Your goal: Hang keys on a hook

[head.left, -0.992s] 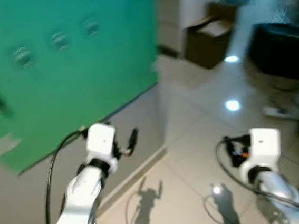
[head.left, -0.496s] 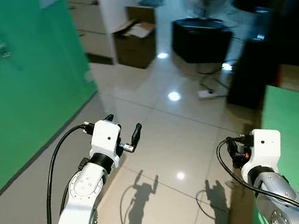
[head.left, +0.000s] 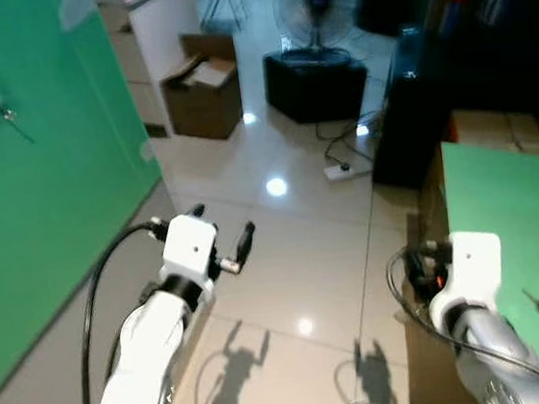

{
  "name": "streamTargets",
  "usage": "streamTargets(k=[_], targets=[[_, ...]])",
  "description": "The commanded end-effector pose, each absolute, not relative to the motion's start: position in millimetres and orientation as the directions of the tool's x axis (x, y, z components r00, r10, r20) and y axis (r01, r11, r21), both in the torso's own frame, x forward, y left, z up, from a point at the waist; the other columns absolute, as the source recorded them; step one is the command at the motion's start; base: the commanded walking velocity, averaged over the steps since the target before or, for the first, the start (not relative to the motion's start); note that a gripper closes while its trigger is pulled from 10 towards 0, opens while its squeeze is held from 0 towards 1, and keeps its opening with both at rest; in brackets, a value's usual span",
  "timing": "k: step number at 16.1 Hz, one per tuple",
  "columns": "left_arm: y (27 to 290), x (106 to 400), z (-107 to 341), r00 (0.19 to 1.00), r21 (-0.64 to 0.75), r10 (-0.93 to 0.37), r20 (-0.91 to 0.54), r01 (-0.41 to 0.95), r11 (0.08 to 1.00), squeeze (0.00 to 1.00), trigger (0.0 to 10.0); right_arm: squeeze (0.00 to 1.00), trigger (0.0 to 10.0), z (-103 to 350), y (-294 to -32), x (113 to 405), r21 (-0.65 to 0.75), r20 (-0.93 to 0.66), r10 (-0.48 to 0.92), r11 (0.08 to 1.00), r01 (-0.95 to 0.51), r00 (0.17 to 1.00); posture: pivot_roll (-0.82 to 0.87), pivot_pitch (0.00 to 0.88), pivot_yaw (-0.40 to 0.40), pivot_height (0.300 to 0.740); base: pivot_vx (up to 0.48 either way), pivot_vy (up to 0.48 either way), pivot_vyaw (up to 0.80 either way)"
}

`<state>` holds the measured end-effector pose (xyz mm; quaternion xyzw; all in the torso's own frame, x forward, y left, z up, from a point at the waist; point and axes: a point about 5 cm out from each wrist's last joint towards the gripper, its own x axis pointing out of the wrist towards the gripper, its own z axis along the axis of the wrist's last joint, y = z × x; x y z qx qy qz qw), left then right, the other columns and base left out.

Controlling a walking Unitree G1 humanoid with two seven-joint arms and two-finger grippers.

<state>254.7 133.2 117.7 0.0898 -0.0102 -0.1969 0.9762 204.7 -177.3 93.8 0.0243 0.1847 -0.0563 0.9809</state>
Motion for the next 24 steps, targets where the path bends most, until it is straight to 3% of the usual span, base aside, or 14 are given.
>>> streamTargets(k=[1,8,11,14,16,24], targets=[[128,257,120,0.912,0.180,-0.410,-0.003,0.404,0.897,0.00,10.0,0.00,10.0,100,-180,207,0.020,-0.345,-0.118,0.991,0.133,0.931,-0.09,0.000,0.051,0.740,0.000,0.375,-0.80],[120,259,125,0.895,0.213,-0.445,0.029,0.430,0.878,0.00,10.0,0.00,10.0,106,-183,208,-0.045,-0.290,-0.128,0.992,0.120,0.949,-0.10,0.000,0.065,0.740,0.000,-0.351,-0.79],[119,260,125,0.896,0.211,-0.442,0.035,0.425,0.880,0.00,10.0,0.00,10.0,113,-187,216,-0.134,-0.223,-0.129,0.986,0.101,0.966,-0.10,0.000,0.061,0.740,0.000,-0.408,0.00],[118,260,125,0.896,0.209,-0.443,0.039,0.426,0.880,0.00,10.0,0.00,10.0,112,-189,219,-0.084,-0.231,-0.142,0.988,0.126,0.962,-0.10,0.000,0.059,0.740,0.000,-0.366,0.00],[118,261,123,0.899,0.185,-0.437,0.030,0.425,0.886,0.00,10.0,0.00,10.0,112,-189,220,-0.059,-0.233,-0.137,0.990,0.127,0.963,-0.10,0.000,0.060,0.740,0.000,0.129,0.00],[116,263,126,0.884,0.195,-0.464,0.051,0.447,0.873,0.00,10.0,0.00,10.0,102,-191,213,-0.035,-0.249,-0.153,0.988,0.149,0.956,-0.11,0.000,0.075,0.740,0.000,0.479,-0.79]])
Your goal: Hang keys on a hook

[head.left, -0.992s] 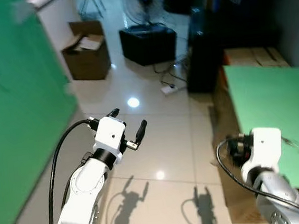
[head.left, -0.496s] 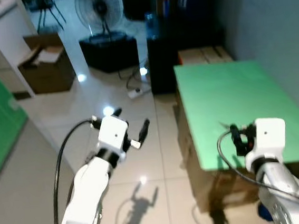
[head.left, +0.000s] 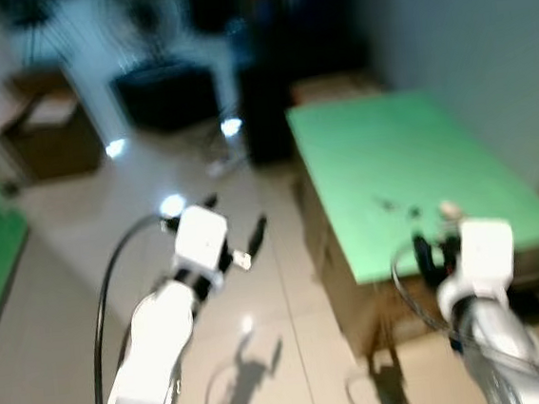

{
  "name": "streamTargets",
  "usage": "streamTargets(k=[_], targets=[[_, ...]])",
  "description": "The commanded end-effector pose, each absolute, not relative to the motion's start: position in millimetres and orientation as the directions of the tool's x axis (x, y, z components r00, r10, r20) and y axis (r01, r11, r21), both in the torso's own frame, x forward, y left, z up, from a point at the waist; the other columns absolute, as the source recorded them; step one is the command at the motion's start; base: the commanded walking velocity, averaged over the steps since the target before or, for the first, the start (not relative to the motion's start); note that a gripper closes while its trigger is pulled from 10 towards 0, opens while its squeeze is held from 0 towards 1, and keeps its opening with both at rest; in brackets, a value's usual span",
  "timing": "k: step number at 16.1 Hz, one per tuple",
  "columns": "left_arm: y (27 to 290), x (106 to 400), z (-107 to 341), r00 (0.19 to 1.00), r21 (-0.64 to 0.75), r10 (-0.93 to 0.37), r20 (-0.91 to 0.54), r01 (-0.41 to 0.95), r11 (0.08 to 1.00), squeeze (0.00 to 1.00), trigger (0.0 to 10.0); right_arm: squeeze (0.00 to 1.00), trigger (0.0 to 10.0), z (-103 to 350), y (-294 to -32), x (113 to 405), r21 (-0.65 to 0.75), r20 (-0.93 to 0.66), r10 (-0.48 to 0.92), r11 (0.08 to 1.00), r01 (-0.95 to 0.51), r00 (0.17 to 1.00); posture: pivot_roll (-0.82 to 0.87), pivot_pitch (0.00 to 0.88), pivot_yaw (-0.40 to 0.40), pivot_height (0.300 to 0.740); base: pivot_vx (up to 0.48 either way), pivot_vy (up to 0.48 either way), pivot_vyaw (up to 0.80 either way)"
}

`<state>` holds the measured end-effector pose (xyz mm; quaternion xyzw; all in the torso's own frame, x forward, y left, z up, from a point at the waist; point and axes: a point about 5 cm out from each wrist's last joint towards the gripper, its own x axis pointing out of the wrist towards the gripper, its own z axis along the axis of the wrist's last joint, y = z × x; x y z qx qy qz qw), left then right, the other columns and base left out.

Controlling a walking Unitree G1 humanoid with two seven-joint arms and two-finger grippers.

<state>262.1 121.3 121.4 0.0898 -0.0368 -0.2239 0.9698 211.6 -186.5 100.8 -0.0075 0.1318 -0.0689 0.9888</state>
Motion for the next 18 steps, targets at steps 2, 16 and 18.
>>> streamTargets(k=[2,16,18], targets=[[113,263,128,0.877,0.209,-0.477,0.061,0.456,0.865,0.00,10.0,0.00,10.0,102,-191,211,-0.031,-0.247,-0.157,0.988,0.154,0.956,-0.11,0.000,0.079,0.740,0.000,0.197,-0.80],[112,266,132,0.880,0.219,-0.463,0.109,0.433,0.874,0.00,10.0,0.00,10.0,109,-194,221,-0.061,-0.208,-0.138,0.990,0.128,0.968,-0.10,0.000,0.073,0.740,0.000,-0.309,-0.22],[111,267,134,0.875,0.227,-0.469,0.121,0.436,0.871,0.00,10.0,0.00,10.0,109,-194,222,-0.062,-0.205,-0.134,0.990,0.124,0.970,-0.10,0.000,0.069,0.740,0.341,0.000,-0.79]])
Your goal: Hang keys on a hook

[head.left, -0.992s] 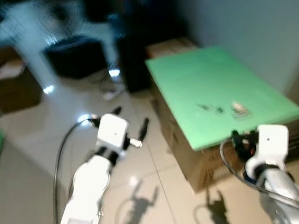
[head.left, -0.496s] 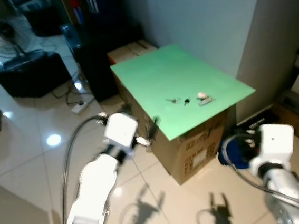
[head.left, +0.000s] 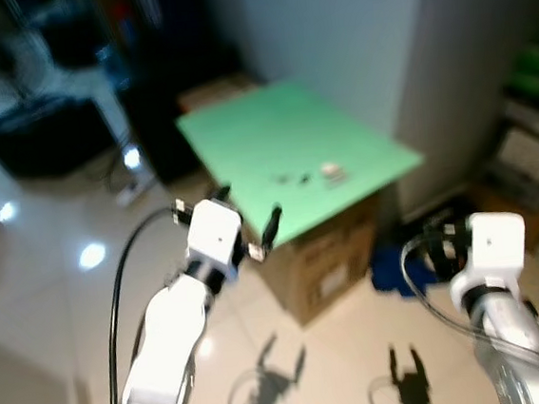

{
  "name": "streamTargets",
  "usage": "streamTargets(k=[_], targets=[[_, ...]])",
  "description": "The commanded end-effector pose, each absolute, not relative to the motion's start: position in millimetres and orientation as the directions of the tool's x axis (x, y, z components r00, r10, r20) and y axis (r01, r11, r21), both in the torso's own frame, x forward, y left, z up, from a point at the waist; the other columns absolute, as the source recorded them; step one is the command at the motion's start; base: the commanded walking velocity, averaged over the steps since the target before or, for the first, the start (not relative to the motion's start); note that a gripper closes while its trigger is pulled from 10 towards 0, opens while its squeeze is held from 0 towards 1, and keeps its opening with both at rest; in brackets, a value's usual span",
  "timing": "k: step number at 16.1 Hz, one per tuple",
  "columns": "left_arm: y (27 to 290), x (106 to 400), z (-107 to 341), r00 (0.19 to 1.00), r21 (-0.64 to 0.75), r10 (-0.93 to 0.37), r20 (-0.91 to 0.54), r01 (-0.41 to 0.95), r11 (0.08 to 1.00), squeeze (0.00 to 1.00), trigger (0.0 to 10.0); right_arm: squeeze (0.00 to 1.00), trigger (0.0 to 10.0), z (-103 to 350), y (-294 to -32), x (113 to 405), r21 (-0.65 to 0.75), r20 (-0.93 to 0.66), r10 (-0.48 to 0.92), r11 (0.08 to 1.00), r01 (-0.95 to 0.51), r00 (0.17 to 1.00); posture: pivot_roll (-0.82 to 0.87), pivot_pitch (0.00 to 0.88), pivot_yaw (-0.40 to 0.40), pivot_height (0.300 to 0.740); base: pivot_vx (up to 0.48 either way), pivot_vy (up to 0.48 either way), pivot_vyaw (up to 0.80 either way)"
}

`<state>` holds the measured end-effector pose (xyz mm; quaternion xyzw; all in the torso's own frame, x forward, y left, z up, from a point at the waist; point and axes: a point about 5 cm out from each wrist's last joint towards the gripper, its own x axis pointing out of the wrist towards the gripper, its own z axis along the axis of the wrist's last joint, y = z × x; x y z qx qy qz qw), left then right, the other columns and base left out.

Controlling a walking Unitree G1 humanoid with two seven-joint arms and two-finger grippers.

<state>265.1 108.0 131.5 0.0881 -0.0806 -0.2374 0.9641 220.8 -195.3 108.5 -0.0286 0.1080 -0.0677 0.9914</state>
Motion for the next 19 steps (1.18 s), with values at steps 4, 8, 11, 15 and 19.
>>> streamTargets(k=[4,8,11,15,19], targets=[[110,267,134,0.873,0.218,-0.472,0.122,0.441,0.871,0.00,10.0,0.00,10.0,109,-194,224,-0.074,-0.203,-0.142,0.989,0.130,0.969,-0.10,0.000,0.072,0.740,0.382,0.000,-0.15],[113,266,130,0.877,0.218,-0.467,0.111,0.437,0.873,0.00,10.0,0.00,10.0,108,-198,225,-0.139,-0.179,-0.152,0.982,0.128,0.972,-0.10,0.000,0.078,0.740,0.426,0.000,0.00],[121,261,114,0.891,0.227,-0.449,0.072,0.424,0.877,0.00,10.0,0.00,10.0,103,-192,226,-0.153,-0.177,-0.084,0.987,0.056,0.981,-0.11,0.000,0.084,0.740,0.430,0.000,0.00],[132,246,90,0.908,0.134,-0.416,0.053,0.407,0.904,0.00,10.0,0.00,10.0,75,-200,213,-0.042,-0.122,-0.078,0.996,0.073,0.989,-0.10,0.000,0.074,0.740,0.435,0.000,0.00],[142,235,80,0.914,0.123,-0.404,0.030,0.397,0.909,0.00,10.0,0.00,10.0,57,-208,197,0.010,-0.156,-0.144,0.989,0.147,0.977,-0.09,0.000,0.059,0.740,0.434,0.000,0.00]])
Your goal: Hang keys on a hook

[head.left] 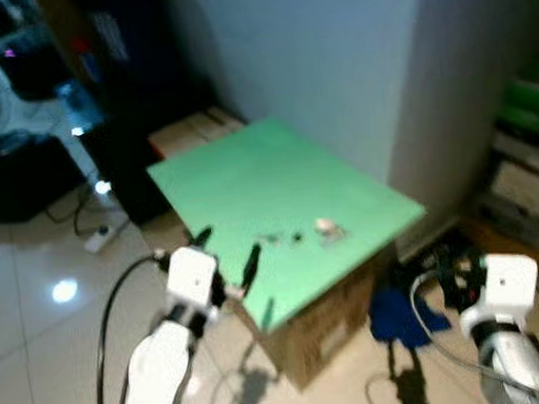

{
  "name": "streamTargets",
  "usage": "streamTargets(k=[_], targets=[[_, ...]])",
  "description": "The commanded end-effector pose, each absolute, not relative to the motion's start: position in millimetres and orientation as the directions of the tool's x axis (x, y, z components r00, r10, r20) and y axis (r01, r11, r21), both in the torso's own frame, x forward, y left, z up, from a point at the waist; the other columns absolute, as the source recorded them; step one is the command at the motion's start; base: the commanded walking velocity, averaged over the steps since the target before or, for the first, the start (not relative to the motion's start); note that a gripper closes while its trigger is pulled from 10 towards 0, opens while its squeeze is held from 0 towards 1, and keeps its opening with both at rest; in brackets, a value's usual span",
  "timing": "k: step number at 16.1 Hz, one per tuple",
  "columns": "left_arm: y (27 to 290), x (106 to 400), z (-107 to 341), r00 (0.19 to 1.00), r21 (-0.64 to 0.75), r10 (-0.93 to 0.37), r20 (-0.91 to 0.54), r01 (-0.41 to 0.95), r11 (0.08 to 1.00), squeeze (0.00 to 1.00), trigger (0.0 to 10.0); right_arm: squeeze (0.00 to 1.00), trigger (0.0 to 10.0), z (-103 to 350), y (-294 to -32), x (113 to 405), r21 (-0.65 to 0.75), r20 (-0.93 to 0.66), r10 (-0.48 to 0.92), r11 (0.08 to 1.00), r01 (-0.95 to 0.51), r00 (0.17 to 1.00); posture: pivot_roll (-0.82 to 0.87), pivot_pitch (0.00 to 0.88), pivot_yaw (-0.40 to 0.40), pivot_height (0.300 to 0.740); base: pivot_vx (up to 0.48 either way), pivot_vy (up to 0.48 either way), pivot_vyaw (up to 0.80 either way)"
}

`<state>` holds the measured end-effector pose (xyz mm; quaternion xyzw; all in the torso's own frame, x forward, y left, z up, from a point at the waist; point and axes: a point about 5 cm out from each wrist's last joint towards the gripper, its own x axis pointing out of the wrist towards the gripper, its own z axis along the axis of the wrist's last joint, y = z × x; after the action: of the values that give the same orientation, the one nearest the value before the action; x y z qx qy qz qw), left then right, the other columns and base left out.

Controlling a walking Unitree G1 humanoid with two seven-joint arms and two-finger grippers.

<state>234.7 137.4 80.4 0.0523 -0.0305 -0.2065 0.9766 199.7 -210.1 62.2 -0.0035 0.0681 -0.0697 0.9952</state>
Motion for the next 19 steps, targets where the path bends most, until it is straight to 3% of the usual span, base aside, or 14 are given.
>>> streamTargets(k=[1,13,19], targets=[[142.6,234.7,79.7,0.914,0.124,-0.405,0.033,0.398,0.909,0.00,10.0,0.00,10.0,54.5,-207.0,195.3,0.013,-0.158,-0.141,0.989,0.145,0.977,-0.09,0.000,0.059,0.740,0.435,0.000,0.00],[140.6,236.1,84.1,0.907,0.115,-0.419,0.051,0.411,0.904,0.00,10.0,0.00,10.0,57.1,-202.1,198.2,0.002,-0.102,-0.092,0.996,0.093,0.991,-0.10,0.007,0.075,0.740,0.433,0.000,-0.08],[146.7,235.1,82.7,0.912,0.123,-0.409,0.033,0.402,0.907,0.00,10.0,0.00,10.0,54.7,-197.6,200.0,-0.035,-0.135,-0.024,0.999,0.020,0.990,-0.09,0.002,0.076,0.740,0.000,0.000,0.00]])
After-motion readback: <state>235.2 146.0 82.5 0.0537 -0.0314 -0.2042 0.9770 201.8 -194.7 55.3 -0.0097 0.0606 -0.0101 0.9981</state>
